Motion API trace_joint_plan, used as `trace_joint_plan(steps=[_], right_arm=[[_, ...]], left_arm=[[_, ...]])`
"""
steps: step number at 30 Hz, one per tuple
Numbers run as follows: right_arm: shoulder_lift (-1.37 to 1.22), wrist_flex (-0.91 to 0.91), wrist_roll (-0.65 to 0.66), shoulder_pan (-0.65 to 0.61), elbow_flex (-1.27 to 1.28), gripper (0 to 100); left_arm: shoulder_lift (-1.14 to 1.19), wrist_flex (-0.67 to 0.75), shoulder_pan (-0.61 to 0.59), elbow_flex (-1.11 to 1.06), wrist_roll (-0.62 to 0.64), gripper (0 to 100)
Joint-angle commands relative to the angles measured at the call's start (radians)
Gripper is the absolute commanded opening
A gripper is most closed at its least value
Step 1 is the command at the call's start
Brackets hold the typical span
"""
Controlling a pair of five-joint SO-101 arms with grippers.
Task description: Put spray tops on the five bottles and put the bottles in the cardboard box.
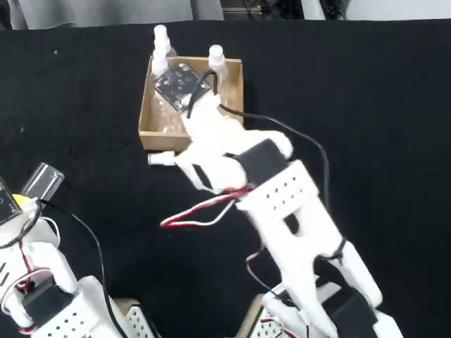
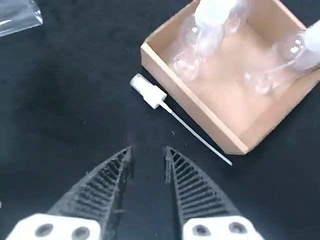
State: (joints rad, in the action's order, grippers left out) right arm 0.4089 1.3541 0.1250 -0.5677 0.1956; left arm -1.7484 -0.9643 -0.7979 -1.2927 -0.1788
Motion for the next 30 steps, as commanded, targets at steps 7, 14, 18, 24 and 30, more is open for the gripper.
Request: trace_joint_plan(steps=[7,14,18,24,30], right_arm=[[0.150,0.009,0.014,0.114,0.151,6.1],[0.269,-0.037,0.008,0.170,0.298,6.1],[0.320,-0.124,0.006,0.241,0.424,6.2],[0.392,-0.158,-0.014,0.302,0.522,11.8],[0.420,-0.181,-0.117,0.365,0.587,27.4]], left_arm=[[0.428,-0.158,-0.005,0.344,-0.025,19],[0.661,-0.299,-0.013,0.519,-0.031,29],[0.772,-0.348,-0.013,0.593,-0.130,29],[0.928,-0.353,-0.015,0.668,-0.229,30],[1.069,-0.353,-0.025,0.746,-0.330,30]])
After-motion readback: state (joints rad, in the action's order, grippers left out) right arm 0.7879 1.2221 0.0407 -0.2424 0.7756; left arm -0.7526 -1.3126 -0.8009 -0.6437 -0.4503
